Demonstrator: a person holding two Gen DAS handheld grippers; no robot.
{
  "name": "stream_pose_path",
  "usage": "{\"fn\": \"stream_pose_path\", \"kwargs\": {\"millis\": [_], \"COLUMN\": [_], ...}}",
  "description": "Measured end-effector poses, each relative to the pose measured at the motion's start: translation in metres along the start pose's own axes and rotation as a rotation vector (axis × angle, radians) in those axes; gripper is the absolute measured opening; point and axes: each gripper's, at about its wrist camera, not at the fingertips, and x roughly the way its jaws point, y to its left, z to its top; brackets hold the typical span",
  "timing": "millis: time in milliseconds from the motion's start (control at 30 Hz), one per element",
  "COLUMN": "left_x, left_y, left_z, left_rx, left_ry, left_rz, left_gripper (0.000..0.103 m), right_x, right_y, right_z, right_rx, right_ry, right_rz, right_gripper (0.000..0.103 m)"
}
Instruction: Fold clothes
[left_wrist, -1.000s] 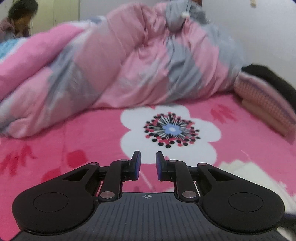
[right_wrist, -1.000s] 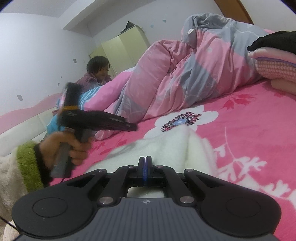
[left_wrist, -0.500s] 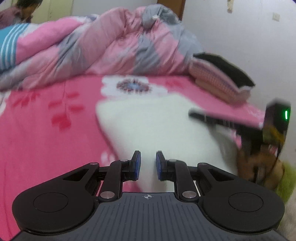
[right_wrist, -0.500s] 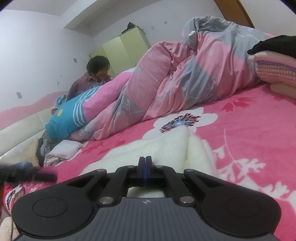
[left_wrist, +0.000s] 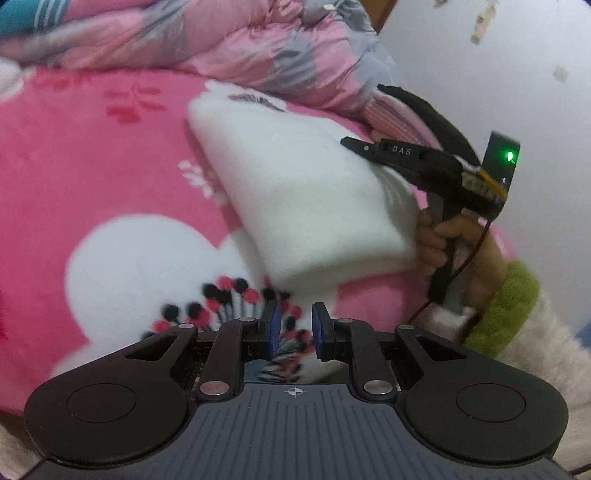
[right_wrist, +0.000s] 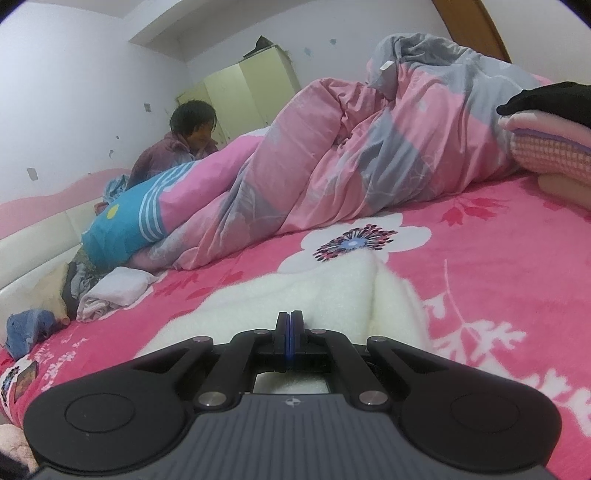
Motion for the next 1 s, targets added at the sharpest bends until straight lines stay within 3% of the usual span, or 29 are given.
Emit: {"fn": "stream_pose_path", "kwargs": {"millis": [133,200,433,500,633,833,900,1000], "left_x": [-0.008,0.003,0.084,0.100,0.088,0.055,0.044,0.026], "left_y": [0.025,0.038,0.037,0.044,0.046,0.010,-0.002,-0.009], "left_z": [0.021,0.042,0.089,0.097,0.097,0.054,0.035,0.021], "left_rx": [-0.078,-0.087,0.106,0.114,0.027,0.039,0.027,0.040], "left_ry": [-0.087,-0.081,-0.143,-0.132,-0.051,0.092,0.139,0.148], "left_rz": [0.068,0.179,0.337,0.311,0.161,0.072,-0.004,-0.046], "left_gripper": [0.017,0.017,0.017,0.013,0.003,0.000,0.000,0.001], "right_x": [0.000,0.000,0.001,0.001,0.000,0.002,0.002,0.003], "right_y": [0.001,0.001,0.002,0.001,0.000,-0.001,-0.002,-0.002], "right_z": [0.000,0.000,0.001,0.001,0.001,0.002,0.002,0.003], "right_rx": [-0.005,-0.005,-0.013,-0.016,-0.007,0.003,0.005,0.008], "right_ry": [0.003,0.003,0.012,0.014,0.015,0.017,0.019,0.021], "right_rz": [-0.003,-0.003,-0.011,-0.010,-0.005,0.002,0.002,0.003], "right_gripper": [0.000,0.000,0.000,0.000,0.000,0.000,0.000,0.000]}}
